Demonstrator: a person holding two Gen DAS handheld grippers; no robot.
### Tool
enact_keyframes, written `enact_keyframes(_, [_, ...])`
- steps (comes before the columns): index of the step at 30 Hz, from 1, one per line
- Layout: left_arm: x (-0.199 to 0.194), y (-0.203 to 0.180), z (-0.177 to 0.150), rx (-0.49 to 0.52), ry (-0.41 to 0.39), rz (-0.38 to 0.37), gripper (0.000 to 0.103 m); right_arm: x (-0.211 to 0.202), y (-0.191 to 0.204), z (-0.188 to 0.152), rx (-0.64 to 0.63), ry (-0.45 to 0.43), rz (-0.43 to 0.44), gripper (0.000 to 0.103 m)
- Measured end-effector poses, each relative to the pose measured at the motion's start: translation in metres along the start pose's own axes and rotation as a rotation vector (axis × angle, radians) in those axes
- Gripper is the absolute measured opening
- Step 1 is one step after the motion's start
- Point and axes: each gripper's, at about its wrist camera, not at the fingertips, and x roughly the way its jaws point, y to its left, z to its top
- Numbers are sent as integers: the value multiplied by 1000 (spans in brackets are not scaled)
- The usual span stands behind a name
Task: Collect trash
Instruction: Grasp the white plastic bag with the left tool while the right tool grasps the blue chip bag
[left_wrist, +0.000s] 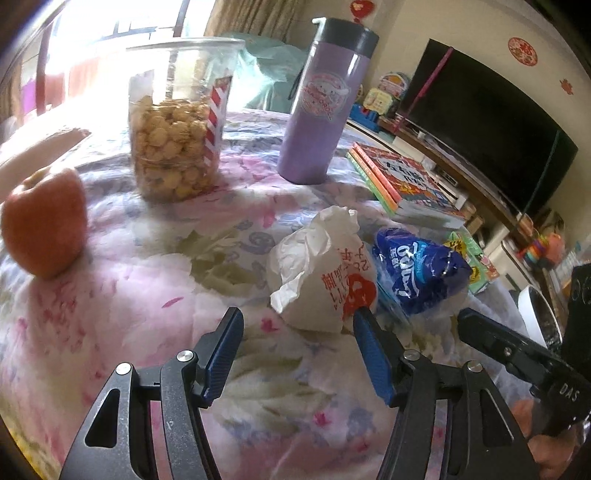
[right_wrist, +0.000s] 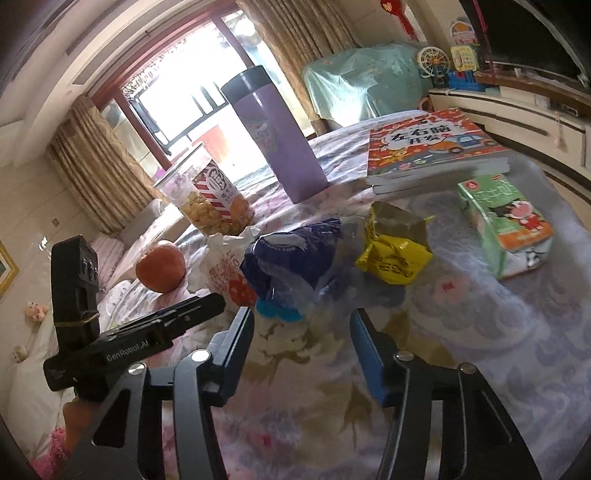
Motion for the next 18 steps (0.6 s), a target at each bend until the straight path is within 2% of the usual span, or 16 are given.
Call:
enact_keyframes(2, [7, 1, 1, 10, 7, -11, 59, 6, -1, 2, 5, 6, 2, 52])
enact_keyframes(4, [14, 1, 3, 19, 15, -27, 51, 10, -1, 3, 7, 9, 2, 50])
enact_keyframes(6, [19, 0, 4, 26, 23, -44, 37, 15, 0, 5, 4, 10, 0, 44])
enact_keyframes(7, [21, 0, 5, 33, 25, -49, 36, 17, 1, 6, 1, 10, 0, 41])
enact_keyframes(9, [20, -2, 4, 43, 19, -56, 28, 19, 2, 8, -5, 10, 0, 25])
enact_keyframes(12, [16, -4, 3, 51, 6, -58, 24, 18, 4, 7, -6, 7, -3, 12])
enact_keyframes(18, [-15, -4, -14, 14, -26, -90, 22, -9, 7, -6, 0, -24, 9, 9])
